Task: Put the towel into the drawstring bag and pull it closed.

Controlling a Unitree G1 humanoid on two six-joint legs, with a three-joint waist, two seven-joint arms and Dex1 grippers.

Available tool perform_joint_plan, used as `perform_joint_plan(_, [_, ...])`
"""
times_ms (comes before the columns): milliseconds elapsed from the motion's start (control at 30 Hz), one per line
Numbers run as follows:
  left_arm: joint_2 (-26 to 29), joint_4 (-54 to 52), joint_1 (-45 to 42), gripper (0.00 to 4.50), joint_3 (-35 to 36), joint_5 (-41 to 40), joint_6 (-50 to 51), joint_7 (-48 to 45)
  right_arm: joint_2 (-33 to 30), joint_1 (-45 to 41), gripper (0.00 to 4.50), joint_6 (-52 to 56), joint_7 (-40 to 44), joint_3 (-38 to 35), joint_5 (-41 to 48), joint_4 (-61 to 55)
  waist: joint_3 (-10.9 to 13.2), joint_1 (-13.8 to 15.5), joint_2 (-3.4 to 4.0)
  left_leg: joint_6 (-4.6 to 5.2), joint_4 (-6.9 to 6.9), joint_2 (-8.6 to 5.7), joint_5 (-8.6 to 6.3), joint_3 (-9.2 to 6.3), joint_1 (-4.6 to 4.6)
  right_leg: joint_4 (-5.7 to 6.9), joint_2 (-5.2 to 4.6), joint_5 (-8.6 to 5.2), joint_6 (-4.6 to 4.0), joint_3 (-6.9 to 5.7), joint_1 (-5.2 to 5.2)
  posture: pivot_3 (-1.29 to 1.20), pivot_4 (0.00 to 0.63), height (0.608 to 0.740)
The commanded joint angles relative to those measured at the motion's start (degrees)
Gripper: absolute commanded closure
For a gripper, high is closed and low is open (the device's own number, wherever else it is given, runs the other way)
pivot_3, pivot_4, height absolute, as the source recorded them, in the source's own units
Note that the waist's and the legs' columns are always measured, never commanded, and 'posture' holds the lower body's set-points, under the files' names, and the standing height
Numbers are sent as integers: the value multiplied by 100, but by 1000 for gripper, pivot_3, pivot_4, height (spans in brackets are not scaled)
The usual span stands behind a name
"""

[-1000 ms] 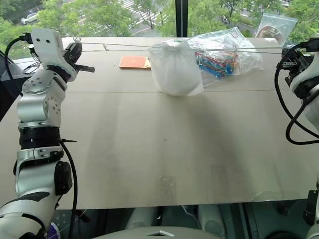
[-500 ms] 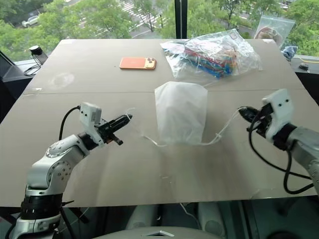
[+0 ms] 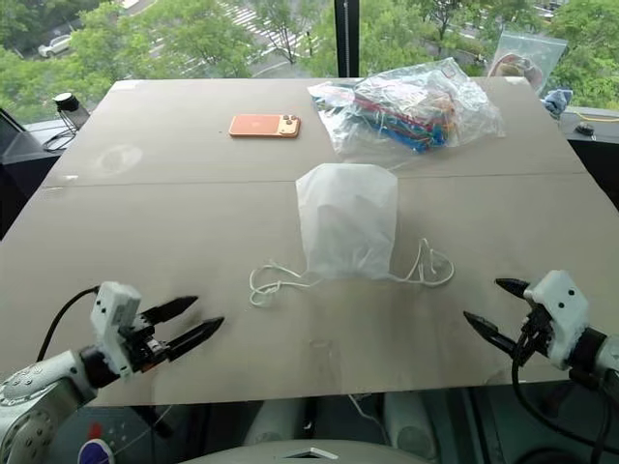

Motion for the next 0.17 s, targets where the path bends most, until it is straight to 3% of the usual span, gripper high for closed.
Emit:
perform_joint_plan(33, [-63,-504,-41,26,365,-228,-62,168,255,-93,0,-448,-8,-257,-89,-144,-2,18,-6,0,4,2,0,-1,-2,-1,-1,0,0,-2,0,0,150,740])
perform_joint_plan(167, [-220,-568,-46,26,352,-161,-160,338,412,-125,0,-570,36,-158,-214,-68,-4,17,-4,0,10,1,0,4,-3,0,-5,0,0,-1,3,0,150,740])
